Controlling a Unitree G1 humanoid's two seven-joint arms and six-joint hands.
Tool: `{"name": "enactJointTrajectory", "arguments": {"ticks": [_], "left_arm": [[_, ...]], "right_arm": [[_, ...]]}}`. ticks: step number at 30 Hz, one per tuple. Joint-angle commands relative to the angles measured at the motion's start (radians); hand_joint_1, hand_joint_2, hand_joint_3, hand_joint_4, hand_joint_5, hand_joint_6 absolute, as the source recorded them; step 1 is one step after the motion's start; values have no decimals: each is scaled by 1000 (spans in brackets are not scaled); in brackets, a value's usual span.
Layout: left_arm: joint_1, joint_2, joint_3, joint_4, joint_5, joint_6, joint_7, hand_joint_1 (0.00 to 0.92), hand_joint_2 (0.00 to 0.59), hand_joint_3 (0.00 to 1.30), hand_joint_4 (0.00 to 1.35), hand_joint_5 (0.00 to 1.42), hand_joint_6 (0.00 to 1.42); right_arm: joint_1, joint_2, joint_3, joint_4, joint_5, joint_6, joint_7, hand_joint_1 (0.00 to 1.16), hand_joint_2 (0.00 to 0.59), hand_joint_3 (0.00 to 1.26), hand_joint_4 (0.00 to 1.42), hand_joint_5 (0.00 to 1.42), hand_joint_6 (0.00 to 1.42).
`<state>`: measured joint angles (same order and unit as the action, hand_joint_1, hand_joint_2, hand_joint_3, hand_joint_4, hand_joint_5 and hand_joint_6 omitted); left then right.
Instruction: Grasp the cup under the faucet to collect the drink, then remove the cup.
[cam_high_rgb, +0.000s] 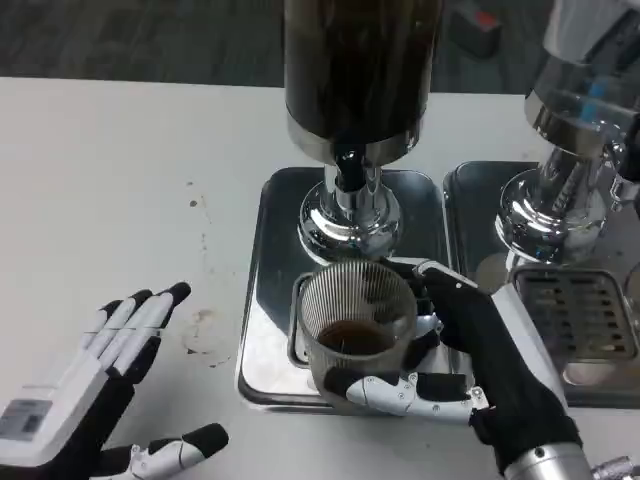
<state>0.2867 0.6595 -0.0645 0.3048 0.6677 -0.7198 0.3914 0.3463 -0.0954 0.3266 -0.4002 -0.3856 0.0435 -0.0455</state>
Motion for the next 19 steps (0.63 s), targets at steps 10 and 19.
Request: {"name": "enactJointTrajectory", "arguments": {"ticks": [10, 19], "left_arm": [[-12, -6, -16, -2, 10, -8, -13, 0, 112, 7, 0, 7, 0], [-14, -12, -14, 0, -2, -3, -19, 0, 113, 7, 0, 11, 0]], "right_arm": [[-14, 13, -3, -23, -10, -53, -27, 953, 214, 511, 611, 601, 825], [-10, 24, -9, -18, -10, -55, -38, 953, 214, 511, 611, 601, 825]]}}
